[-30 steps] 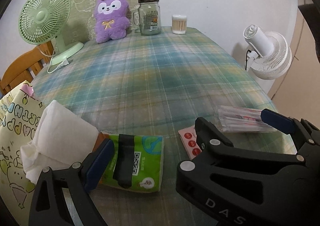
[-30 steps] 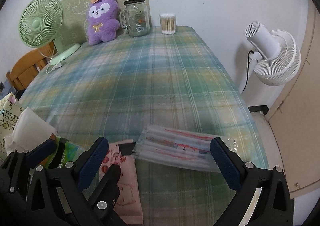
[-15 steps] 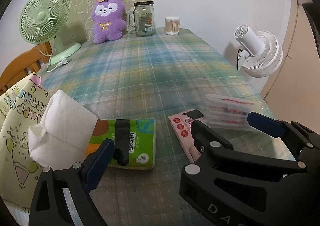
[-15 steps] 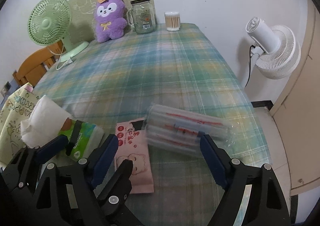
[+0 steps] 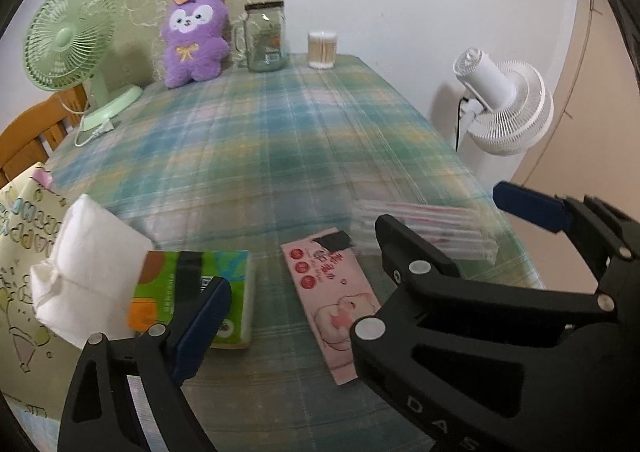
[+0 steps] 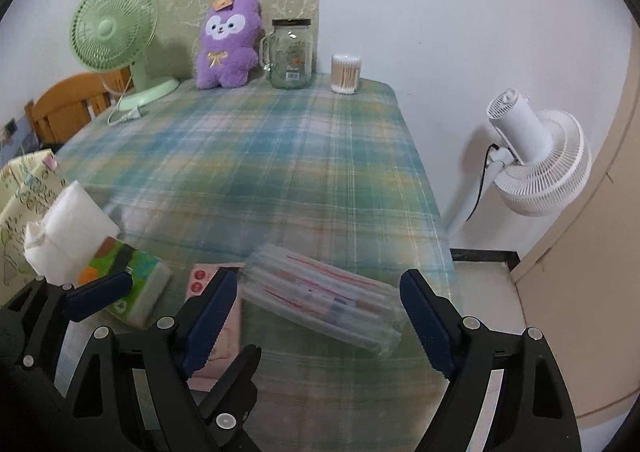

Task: Organize soft objects
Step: 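Reach the left tool to the green tissue pack while the right tool approaches the clear pen bag, then grasp the green tissue pack with the left tool while the right tool grasps the clear pen bag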

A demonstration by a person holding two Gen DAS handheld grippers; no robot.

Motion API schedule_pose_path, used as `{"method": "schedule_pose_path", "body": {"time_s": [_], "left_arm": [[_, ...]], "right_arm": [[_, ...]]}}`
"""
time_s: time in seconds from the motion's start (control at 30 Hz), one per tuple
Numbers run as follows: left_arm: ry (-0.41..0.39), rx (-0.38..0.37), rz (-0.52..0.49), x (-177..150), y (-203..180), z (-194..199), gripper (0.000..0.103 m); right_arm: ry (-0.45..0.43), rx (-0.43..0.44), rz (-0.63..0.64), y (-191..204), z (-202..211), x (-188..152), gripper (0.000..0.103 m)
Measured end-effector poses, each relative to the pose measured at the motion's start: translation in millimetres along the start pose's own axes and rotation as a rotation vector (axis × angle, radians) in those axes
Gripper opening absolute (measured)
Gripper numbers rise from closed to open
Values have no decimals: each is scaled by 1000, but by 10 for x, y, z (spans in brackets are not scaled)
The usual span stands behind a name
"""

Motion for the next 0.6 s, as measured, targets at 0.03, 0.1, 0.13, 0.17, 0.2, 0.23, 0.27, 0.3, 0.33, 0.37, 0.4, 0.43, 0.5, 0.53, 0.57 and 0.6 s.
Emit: {"method": "schedule_pose_path", "body": {"time_s": [0.03, 0.1, 0.13, 0.17, 0.2, 0.23, 0.27, 0.3, 0.33, 0.37, 0.4, 0.43, 0.5, 0.53, 0.57, 0.6], "left_arm": [[4, 5, -7, -1, -15, -18, 95], [3, 17, -16, -9, -32, -37, 95], [4, 21, -19, -13, -32, -47, 94], [8, 27, -21, -14, -31, -65, 94], [11, 37, -23, -11, -25, -88, 94], [12, 46, -24, -7, -18, -106, 94], [13, 53, -23, -3, -9, -116, 94], [17, 59, -22, 3, 8, -122, 94], [21, 54, -18, 11, 29, -126, 94], [23, 50, -14, 15, 46, -130, 94], [26, 53, -9, 22, 67, -142, 94], [27, 59, -9, 27, 82, -153, 94], [31, 62, -12, 38, 102, -178, 94], [28, 61, -11, 44, 110, -180, 95], [28, 58, -9, 51, 122, -183, 95], [29, 55, -7, 54, 126, -188, 95]], "right_arm": [[10, 5, 7, -18, -26, -3, 85], [30, 20, 11, -48, -88, -14, 85], [37, 27, 12, -48, -113, -19, 85], [45, 32, 12, -55, -152, -22, 85], [53, 33, 12, -60, -189, -20, 85], [58, 37, 12, -62, -220, -16, 85], [61, 42, 13, -60, -256, -6, 85], [62, 45, 16, -57, -282, 5, 85], [67, 48, 23, -55, -317, 26, 85], [71, 46, 31, -56, -350, 44, 85], [78, 40, 35, -60, -380, 54, 85], [86, 35, 33, -67, -411, 62, 85], [95, 44, 9, -77, -455, 59, 82], [96, 53, -10, -82, -462, 54, 80], [92, 57, -26, -83, -458, 49, 77], [88, 74, -38, -69, -449, 44, 65]]}}
Point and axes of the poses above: each gripper's, at about its wrist camera, not at the fingertips, and z roughly against the way its jaws point, y to its left, x to its top, the point moved 4 cm from there along -z, roughly the way its jaws point, and after that the axes turned 12 degrees about x, right-handed, at the moved point
